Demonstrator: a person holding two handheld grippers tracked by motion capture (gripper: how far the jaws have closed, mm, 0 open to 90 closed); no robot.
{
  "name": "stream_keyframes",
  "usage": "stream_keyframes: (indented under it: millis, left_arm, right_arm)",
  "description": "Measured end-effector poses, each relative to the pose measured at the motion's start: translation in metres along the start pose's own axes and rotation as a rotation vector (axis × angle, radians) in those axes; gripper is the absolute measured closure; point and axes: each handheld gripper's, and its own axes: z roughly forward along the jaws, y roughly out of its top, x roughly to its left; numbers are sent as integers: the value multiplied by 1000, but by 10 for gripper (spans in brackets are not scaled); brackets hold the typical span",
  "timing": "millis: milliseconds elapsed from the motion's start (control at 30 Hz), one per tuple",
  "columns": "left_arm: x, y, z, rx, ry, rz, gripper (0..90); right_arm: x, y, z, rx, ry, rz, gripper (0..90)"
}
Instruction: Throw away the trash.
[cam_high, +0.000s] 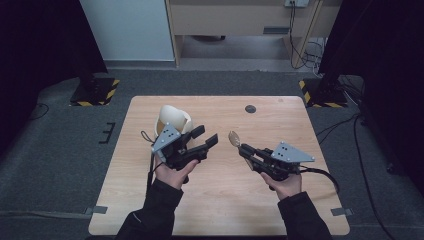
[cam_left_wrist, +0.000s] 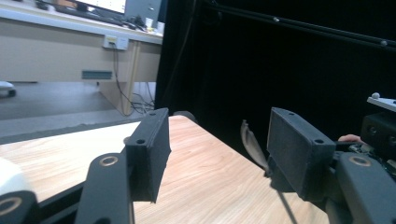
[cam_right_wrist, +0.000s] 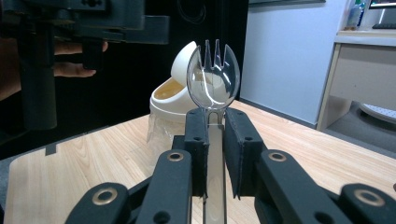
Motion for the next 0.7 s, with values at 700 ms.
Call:
stream_keyframes:
  millis: [700]
  left_arm:
    - [-12, -15, 41, 52, -82, -67, 590]
  right_arm:
    - [0, 0, -1, -8, 3, -12, 800]
